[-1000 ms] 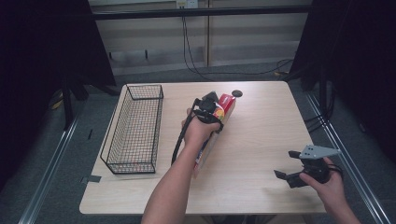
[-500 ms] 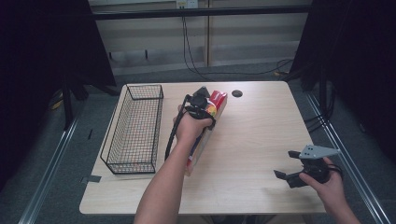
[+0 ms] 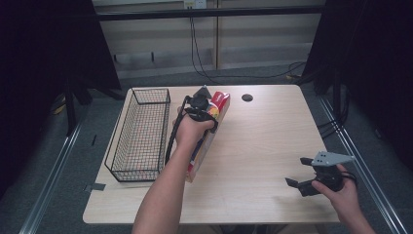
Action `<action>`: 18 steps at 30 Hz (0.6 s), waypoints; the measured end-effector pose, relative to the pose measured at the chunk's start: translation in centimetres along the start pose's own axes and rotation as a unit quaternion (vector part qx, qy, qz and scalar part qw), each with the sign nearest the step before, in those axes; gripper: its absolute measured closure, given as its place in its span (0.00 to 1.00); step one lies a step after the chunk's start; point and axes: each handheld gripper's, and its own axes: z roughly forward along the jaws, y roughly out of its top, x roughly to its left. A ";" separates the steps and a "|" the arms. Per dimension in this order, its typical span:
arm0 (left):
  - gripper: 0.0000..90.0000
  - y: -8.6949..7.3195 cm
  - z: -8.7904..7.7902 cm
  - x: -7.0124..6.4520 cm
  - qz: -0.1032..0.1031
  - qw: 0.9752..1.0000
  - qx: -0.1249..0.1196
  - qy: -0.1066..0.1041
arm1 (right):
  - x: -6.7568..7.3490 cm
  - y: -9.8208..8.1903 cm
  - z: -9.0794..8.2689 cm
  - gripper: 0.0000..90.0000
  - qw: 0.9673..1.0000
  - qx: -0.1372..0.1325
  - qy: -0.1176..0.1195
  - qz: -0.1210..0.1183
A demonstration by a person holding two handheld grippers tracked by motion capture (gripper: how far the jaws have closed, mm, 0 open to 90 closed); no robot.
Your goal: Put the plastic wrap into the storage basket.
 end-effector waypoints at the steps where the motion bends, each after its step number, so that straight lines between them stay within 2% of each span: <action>1: 0.48 0.0 -0.1 0.1 0.000 1.000 -0.001 0.000 | 0.0 0.0 0.0 0.05 1.000 0.001 -0.002 0.000; 5: 0.48 -0.1 -0.6 0.5 -0.007 1.000 -0.002 0.003 | 0.0 0.0 0.0 0.05 1.000 0.001 -0.002 -0.001; 6: 0.48 -0.1 -0.7 0.7 -0.004 1.000 -0.002 0.004 | 0.0 0.0 0.0 0.05 1.000 0.000 0.001 0.000; 7: 0.48 -0.1 -0.7 0.8 -0.010 1.000 -0.004 0.004 | 0.1 0.0 0.0 0.05 1.000 0.002 -0.001 0.000; 8: 0.48 -0.1 -0.8 0.9 -0.005 1.000 -0.002 0.005 | 0.1 0.0 0.0 0.05 1.000 0.002 -0.001 -0.001; 13: 0.48 -0.2 -1.3 1.5 -0.008 1.000 -0.002 0.008 | 0.1 0.0 0.0 0.05 1.000 0.001 0.002 -0.002; 16: 0.48 -0.3 -1.5 1.9 -0.018 1.000 -0.008 0.011 | 0.1 0.0 0.0 0.05 1.000 0.002 -0.001 -0.001; 18: 0.48 -0.3 -1.7 2.2 -0.018 1.000 -0.003 0.010 | 0.1 0.0 0.0 0.05 1.000 0.002 0.000 -0.001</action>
